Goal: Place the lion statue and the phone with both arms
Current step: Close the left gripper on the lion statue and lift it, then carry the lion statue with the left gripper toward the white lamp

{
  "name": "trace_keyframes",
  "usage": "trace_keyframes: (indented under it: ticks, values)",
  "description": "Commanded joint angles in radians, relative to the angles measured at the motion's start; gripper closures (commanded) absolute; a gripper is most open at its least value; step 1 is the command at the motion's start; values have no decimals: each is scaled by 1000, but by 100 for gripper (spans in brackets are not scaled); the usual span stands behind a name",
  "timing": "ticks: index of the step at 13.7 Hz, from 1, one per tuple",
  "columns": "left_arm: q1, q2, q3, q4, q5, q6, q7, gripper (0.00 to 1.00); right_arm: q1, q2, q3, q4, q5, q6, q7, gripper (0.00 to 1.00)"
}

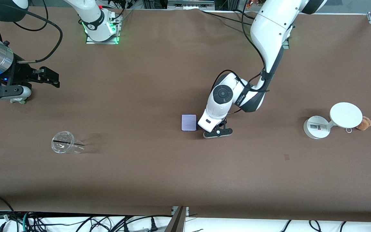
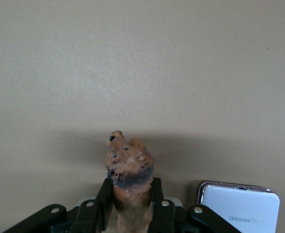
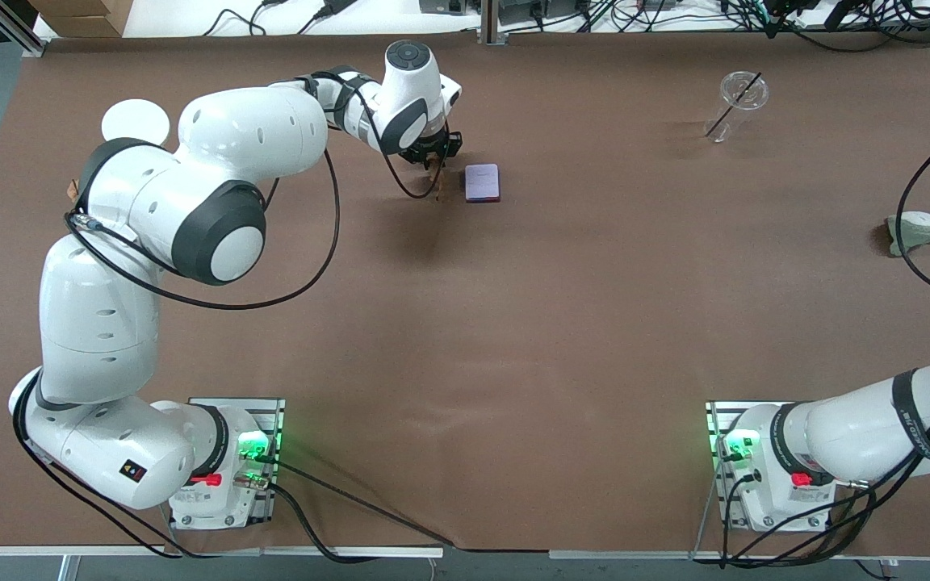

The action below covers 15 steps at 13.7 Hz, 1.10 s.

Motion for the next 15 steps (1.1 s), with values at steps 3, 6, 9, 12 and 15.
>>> trace_keyframes:
  ticks: [3,6,9,12,15]
  values:
    - [51,-91,12,-21,25,-17,86,100,-2,-6,4,5,15,-1,15,0]
    - [83,-124,13,-23,25,-70,120,100,-2,-6,4,5,15,-1,15,0]
    - [161,-160,13,-24,25,-108,220,100,-2,-6,4,5,15,-1,15,0]
    - [264,-199,8,-27,25,-191,411,100,-2,-6,4,5,15,-1,15,0]
    - [367,-240,7,-78,23,-205,579,100,-2,-6,4,5,15,-1,15,0]
